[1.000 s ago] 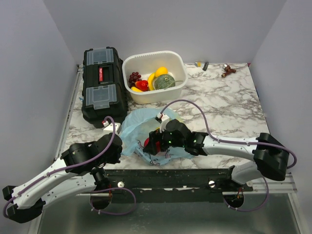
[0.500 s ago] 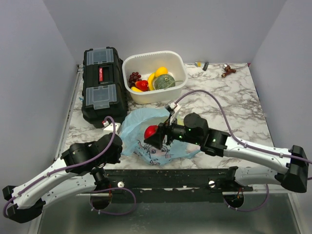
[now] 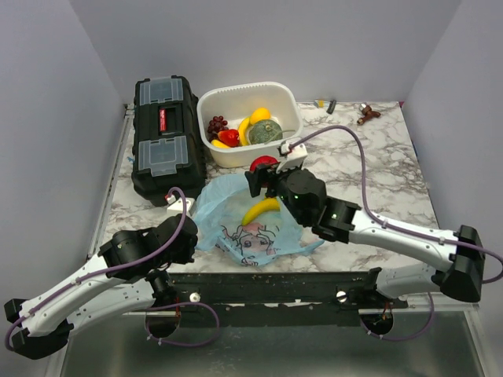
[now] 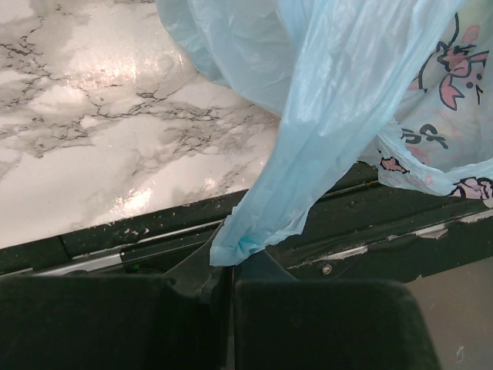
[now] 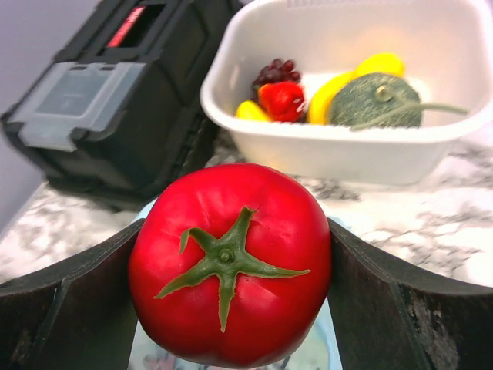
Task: Take the fake fruits out of the plastic bag
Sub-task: Place the fake fruit in the bin.
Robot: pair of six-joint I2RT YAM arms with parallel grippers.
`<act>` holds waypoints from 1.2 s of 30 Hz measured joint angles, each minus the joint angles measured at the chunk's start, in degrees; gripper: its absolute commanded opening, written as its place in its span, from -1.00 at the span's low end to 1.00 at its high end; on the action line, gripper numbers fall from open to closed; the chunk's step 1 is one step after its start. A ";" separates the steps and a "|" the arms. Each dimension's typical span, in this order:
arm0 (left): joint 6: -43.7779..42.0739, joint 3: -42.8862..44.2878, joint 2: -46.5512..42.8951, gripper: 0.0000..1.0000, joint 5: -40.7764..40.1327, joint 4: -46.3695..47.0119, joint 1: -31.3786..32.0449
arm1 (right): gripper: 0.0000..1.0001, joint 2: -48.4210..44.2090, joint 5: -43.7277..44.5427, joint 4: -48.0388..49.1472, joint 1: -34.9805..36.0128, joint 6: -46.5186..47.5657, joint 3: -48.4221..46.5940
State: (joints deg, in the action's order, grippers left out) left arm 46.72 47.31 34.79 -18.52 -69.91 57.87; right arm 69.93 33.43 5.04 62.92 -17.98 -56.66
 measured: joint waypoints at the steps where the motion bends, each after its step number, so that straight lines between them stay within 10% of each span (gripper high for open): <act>1: 0.00 0.00 0.00 -1.00 0.00 0.00 0.00 | -0.99 2.08 1.68 0.31 0.00 1.57 -1.42; 24: 0.00 0.00 -1.97 -1.00 0.02 0.00 0.00 | -0.96 49.64 1.14 1.25 -15.52 14.19 -43.10; 31: -0.02 0.00 -2.27 -1.00 0.00 0.02 0.00 | -0.60 62.14 -2.54 -4.66 -19.82 10.58 -56.02; 36: -0.02 0.00 -2.25 -1.00 0.00 0.02 0.00 | 0.04 67.65 -4.42 -8.07 -21.66 9.42 -62.27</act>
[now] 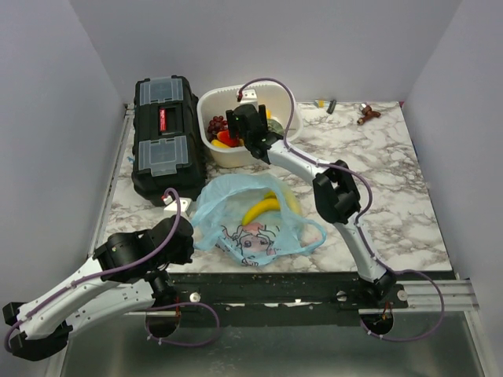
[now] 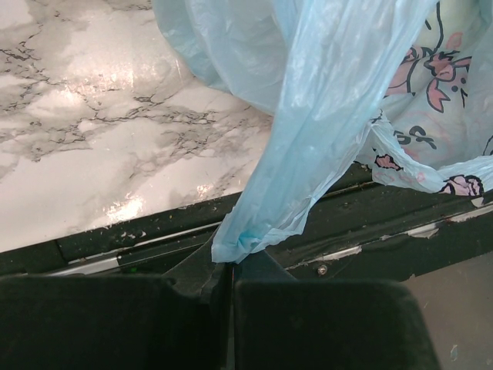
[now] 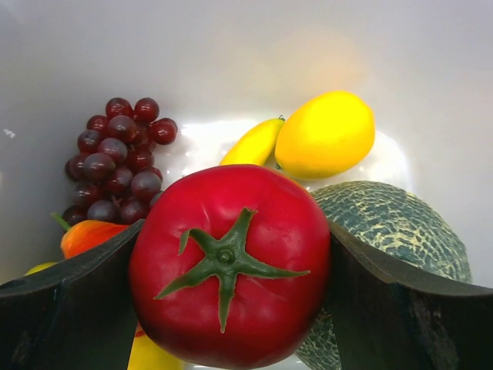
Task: Take the fake fruits out of the plastic bag
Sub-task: Place the fake fruit in the bin.
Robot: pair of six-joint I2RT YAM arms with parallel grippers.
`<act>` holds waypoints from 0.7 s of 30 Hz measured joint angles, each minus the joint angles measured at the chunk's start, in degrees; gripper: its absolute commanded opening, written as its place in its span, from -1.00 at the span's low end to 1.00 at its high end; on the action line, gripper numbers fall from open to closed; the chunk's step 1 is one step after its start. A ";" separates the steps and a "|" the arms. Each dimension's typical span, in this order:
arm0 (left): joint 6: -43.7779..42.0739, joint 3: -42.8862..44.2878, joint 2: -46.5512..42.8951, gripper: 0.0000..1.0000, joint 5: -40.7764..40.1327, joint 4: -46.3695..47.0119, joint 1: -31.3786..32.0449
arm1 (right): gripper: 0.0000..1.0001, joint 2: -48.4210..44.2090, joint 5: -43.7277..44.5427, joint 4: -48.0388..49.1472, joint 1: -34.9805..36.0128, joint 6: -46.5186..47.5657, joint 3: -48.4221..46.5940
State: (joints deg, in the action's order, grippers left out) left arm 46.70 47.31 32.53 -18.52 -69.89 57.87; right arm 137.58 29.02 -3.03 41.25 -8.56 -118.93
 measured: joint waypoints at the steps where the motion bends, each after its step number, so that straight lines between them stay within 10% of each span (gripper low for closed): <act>1: 0.00 0.00 0.00 -1.00 0.00 0.00 0.00 | 0.14 0.55 -0.20 -0.11 -0.28 -0.04 -0.50; 8: 0.00 0.00 -0.02 -1.00 0.00 0.00 0.00 | 0.95 2.36 -0.44 -1.07 -0.57 -0.46 -2.93; 21: 0.02 0.00 -1.11 -1.00 -0.02 0.00 0.00 | 1.00 -5.90 -2.56 -10.29 -0.37 -1.84 0.11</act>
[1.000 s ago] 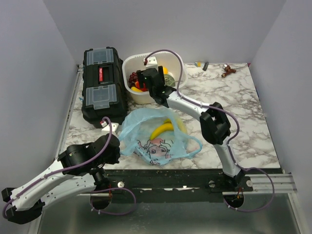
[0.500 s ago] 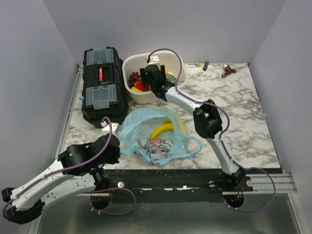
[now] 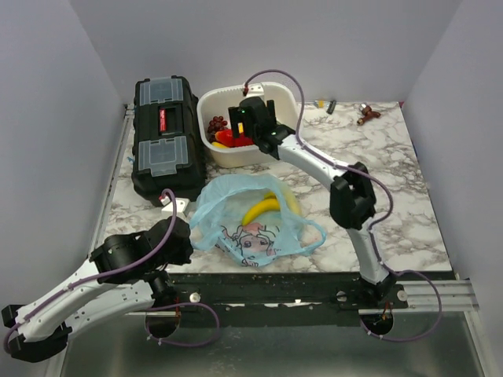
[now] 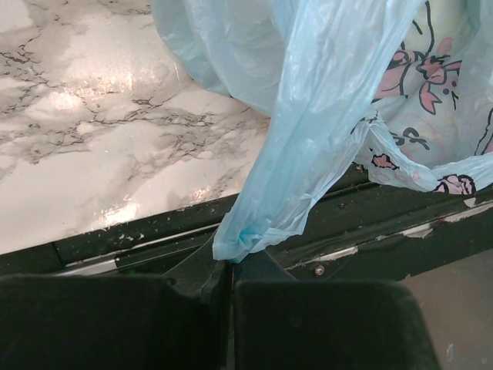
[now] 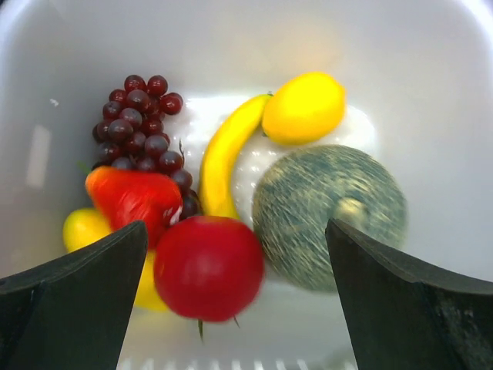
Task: Take the fake fruits out of the plastic bag
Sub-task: Place the fake fruit in the bin, then take out the fake fruit from the plastic bag.
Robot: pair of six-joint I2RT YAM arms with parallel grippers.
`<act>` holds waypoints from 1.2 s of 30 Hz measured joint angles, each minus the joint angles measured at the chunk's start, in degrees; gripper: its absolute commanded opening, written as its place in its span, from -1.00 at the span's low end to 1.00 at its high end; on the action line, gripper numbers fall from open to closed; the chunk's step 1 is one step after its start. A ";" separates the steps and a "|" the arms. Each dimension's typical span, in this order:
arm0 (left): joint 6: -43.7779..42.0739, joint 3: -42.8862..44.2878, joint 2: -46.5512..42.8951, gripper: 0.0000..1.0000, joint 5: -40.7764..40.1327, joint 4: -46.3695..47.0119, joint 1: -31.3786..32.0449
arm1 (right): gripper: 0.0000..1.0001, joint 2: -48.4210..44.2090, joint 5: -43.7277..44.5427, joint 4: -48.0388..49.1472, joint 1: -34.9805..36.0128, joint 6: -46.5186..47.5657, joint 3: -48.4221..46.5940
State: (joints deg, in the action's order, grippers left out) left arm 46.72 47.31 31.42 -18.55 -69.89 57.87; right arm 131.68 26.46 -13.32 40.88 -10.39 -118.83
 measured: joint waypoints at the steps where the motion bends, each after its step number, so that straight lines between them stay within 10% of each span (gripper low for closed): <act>1: 0.02 0.00 -0.26 -1.00 0.00 0.00 0.00 | 1.00 -3.04 -0.09 -0.33 0.02 -0.26 2.71; 22: 0.28 0.00 -1.51 -1.00 -0.11 -0.04 0.00 | 0.95 -67.54 -15.39 -4.79 0.33 -16.31 68.08; 36: 0.26 0.00 2.40 -1.00 -0.11 -0.02 0.00 | 0.94 -72.15 -30.49 -5.84 7.26 -15.08 62.95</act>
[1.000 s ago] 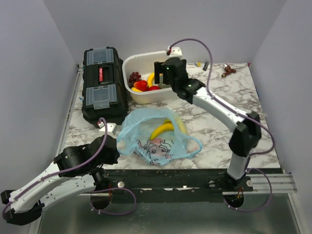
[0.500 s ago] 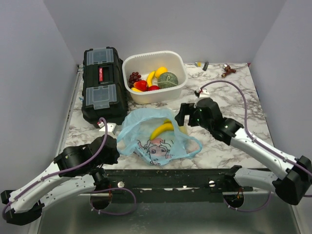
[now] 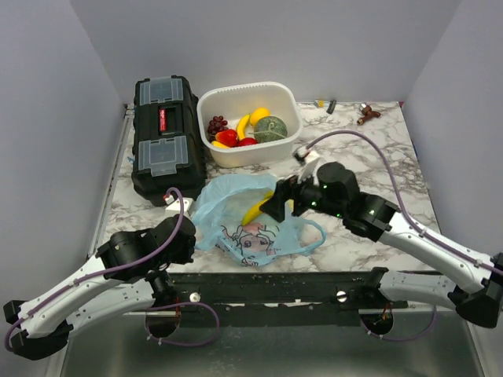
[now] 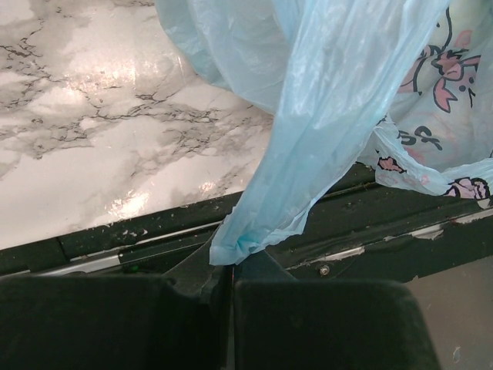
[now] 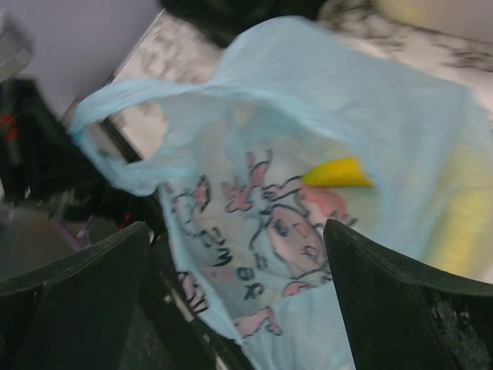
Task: Take the fake fruits out of the plastic bag
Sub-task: Take out the fake fruit from the plastic bag.
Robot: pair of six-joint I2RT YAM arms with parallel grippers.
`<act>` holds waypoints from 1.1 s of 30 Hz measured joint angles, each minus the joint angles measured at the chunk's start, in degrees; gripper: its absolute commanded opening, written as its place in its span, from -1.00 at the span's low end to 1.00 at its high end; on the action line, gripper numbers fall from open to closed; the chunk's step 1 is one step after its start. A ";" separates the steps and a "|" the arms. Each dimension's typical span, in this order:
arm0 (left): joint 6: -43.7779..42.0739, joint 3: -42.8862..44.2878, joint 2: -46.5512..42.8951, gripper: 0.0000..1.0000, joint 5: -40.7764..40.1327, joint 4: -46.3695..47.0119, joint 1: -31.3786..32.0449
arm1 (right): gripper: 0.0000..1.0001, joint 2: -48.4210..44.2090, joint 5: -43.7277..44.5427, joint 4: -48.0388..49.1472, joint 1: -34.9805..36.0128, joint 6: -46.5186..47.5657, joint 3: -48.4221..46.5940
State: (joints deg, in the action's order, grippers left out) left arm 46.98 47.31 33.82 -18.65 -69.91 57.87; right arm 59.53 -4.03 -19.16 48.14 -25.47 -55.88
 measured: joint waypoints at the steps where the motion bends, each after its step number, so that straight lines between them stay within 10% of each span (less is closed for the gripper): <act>1: 0.00 0.00 0.00 -1.00 0.00 0.00 0.00 | 0.94 1.14 0.17 0.33 3.34 0.68 -0.83; 7: 0.00 0.00 -0.02 -1.00 0.00 -0.02 0.00 | 0.86 11.13 3.08 2.60 21.79 5.81 -4.22; 14: 0.00 0.00 -0.02 -1.00 0.02 -0.02 0.00 | 0.68 19.45 13.99 2.62 22.18 2.95 -4.04; 33: 0.00 0.00 0.50 -1.00 0.02 -0.02 0.00 | 0.46 34.40 44.13 -7.93 21.66 -58.05 -7.54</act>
State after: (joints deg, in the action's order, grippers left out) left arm 46.98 47.31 34.33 -18.63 -69.93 57.87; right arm 93.93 40.10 -27.09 69.80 -83.53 -63.42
